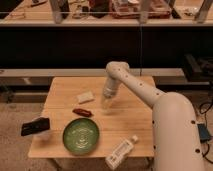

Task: Drag the pepper across the table

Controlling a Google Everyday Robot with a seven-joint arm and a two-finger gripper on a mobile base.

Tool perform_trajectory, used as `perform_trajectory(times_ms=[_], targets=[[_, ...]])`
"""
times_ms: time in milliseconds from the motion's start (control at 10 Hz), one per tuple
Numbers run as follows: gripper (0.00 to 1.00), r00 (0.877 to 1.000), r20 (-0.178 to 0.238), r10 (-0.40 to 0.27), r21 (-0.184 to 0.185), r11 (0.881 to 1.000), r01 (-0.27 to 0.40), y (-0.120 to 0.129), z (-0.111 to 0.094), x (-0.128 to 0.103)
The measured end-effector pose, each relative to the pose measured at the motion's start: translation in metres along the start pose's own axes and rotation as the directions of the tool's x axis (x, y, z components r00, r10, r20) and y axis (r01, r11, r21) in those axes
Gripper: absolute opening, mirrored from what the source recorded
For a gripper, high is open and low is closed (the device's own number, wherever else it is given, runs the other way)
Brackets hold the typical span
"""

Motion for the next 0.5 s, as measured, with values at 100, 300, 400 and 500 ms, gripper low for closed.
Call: perform_trajectory(times_ms=[100, 300, 400, 500], targets=[[0.45, 1.000, 0.001, 0.000, 0.000, 1.000, 0.000, -0.003, 0.000, -0.004], [0.45, 1.000, -0.002, -0.001, -0.016, 1.000, 0.001, -0.006, 0.006, -0.019], [0.45, 1.000, -0.003, -0.002, -0.015, 1.000, 0.002, -0.005, 0.007, -0.022], [0.45, 1.000, -0.004, 0.000, -0.014, 1.000, 0.000, 0.001, 0.007, -0.022]])
